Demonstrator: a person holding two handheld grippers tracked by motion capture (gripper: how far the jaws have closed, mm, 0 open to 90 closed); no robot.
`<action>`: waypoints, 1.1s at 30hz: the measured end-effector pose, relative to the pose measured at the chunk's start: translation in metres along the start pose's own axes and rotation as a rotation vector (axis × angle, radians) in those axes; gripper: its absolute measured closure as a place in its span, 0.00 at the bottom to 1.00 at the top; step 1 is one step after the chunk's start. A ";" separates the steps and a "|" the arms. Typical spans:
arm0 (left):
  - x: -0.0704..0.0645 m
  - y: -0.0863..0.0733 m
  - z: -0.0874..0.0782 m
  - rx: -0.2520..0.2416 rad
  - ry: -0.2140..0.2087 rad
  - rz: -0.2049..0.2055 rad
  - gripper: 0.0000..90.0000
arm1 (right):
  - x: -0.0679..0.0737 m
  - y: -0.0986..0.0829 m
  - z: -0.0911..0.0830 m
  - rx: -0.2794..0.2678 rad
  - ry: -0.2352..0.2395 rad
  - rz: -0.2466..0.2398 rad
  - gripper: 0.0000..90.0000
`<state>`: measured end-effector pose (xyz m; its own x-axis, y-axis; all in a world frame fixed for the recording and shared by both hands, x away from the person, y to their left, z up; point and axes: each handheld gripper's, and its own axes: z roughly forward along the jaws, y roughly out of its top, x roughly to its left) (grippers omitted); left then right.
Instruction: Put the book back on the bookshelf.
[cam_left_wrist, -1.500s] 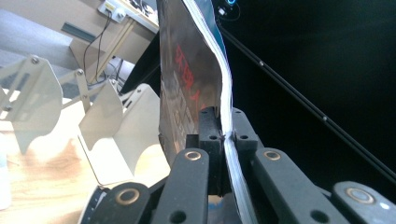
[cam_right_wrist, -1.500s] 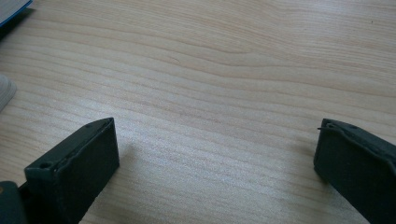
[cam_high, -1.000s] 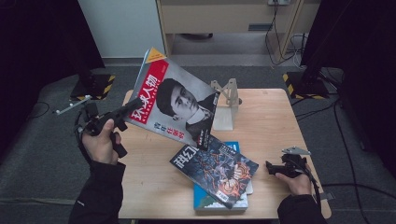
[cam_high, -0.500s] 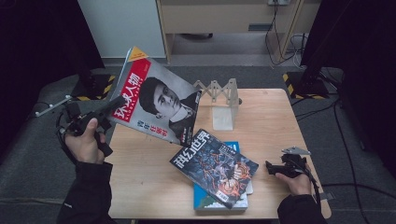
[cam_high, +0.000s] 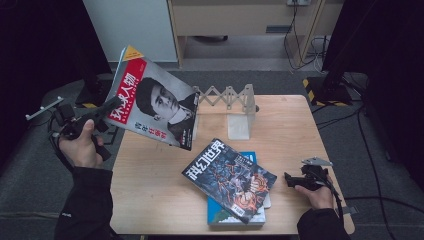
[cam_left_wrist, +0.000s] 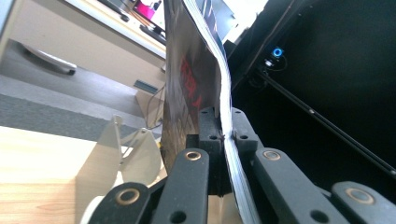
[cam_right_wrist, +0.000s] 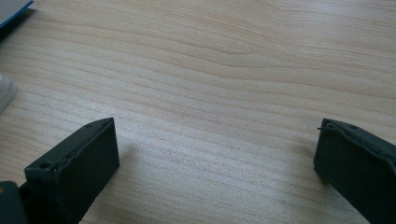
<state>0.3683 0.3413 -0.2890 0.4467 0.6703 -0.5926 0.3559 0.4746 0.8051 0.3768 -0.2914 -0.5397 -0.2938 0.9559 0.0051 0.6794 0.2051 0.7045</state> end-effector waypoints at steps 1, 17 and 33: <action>0.001 0.000 0.000 0.000 0.007 0.000 0.95 | 0.000 0.000 0.000 0.000 0.000 0.000 0.00; 0.013 0.007 0.030 0.016 0.114 0.034 0.96 | 0.000 0.000 0.000 0.001 0.003 -0.002 0.00; 0.009 -0.001 0.077 0.064 0.226 0.133 0.96 | 0.000 0.000 0.000 -0.001 0.005 -0.011 0.00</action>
<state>0.4358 0.3029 -0.2968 0.3010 0.8383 -0.4546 0.3608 0.3411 0.8680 0.3772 -0.2910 -0.5398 -0.3048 0.9524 0.0005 0.6751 0.2157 0.7055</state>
